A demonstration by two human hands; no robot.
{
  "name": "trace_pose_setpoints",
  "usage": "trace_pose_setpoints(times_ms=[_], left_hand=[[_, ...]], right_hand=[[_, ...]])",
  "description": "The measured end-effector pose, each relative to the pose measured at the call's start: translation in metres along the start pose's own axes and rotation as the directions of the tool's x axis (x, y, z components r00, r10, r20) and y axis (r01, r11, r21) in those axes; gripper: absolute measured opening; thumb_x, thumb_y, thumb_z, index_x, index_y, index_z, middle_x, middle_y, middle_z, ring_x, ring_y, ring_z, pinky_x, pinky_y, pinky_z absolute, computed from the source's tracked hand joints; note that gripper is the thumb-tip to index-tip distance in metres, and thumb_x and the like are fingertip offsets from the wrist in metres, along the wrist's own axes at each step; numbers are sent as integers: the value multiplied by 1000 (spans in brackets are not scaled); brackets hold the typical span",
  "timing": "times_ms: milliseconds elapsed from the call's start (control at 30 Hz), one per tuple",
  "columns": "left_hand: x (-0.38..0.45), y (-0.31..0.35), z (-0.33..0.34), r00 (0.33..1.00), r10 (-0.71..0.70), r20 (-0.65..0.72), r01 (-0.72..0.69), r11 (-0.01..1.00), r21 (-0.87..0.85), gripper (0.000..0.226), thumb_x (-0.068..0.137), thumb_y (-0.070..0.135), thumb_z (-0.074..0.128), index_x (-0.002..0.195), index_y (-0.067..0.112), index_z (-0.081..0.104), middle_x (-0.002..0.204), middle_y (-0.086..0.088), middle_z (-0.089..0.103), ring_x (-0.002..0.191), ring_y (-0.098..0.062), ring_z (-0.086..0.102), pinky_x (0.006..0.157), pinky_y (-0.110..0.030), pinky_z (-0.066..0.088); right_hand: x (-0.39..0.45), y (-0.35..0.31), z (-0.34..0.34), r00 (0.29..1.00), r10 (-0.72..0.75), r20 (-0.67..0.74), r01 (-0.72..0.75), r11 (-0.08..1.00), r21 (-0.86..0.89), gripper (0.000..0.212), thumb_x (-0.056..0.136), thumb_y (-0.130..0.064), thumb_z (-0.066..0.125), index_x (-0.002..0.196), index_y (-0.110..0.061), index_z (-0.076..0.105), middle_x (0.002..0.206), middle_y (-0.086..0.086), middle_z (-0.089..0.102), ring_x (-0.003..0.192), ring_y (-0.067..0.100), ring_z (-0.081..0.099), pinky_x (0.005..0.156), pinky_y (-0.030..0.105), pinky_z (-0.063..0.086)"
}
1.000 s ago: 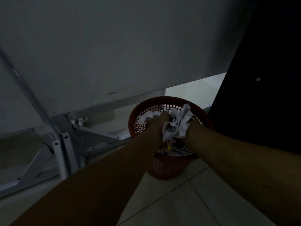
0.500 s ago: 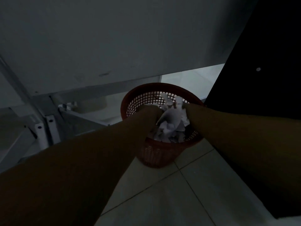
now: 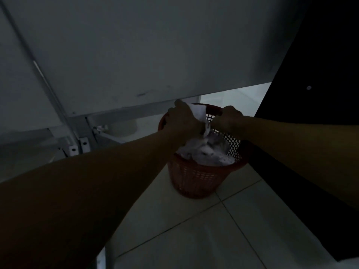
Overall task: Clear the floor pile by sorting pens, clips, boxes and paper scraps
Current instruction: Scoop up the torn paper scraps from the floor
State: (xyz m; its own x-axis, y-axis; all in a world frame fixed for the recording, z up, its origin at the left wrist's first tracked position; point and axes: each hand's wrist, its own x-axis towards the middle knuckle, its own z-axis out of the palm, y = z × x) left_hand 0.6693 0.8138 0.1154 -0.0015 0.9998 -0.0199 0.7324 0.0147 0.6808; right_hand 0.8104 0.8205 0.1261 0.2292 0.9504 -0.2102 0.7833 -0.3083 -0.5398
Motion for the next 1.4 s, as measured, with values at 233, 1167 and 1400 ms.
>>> trace_pose_setpoints(times_ms=[233, 1167, 1400], left_hand=[[-20, -2, -20, 966, 106, 235, -176, 938, 298, 120, 58, 43, 90, 147, 3, 20, 148, -18, 32, 137, -33, 32, 112, -42, 32], [-104, -46, -105, 834, 433, -343, -474, 880, -42, 49, 74, 24, 77, 115, 4, 60, 99, -5, 65, 80, -12, 61, 69, -24, 54], [-185, -153, -192, 868, 219, -446, -203, 976, 85, 40, 72, 22, 79, 107, 7, 66, 95, -4, 68, 75, -12, 64, 62, -14, 50]], right_hand=[[-9, 0, -7, 982, -182, -59, 175, 979, -108, 37, 85, -15, 68, 120, -5, 64, 119, 16, 63, 97, 25, 59, 64, 20, 43], [-117, -72, 24, 689, -674, -267, 694, 720, -25, 40, 73, 7, 63, 107, -12, 68, 107, 11, 67, 94, 22, 64, 79, 30, 54], [-187, -140, 129, 591, -807, -1, 795, 581, 174, 39, 73, 3, 66, 108, -14, 67, 102, 6, 63, 88, 19, 61, 72, 25, 49]])
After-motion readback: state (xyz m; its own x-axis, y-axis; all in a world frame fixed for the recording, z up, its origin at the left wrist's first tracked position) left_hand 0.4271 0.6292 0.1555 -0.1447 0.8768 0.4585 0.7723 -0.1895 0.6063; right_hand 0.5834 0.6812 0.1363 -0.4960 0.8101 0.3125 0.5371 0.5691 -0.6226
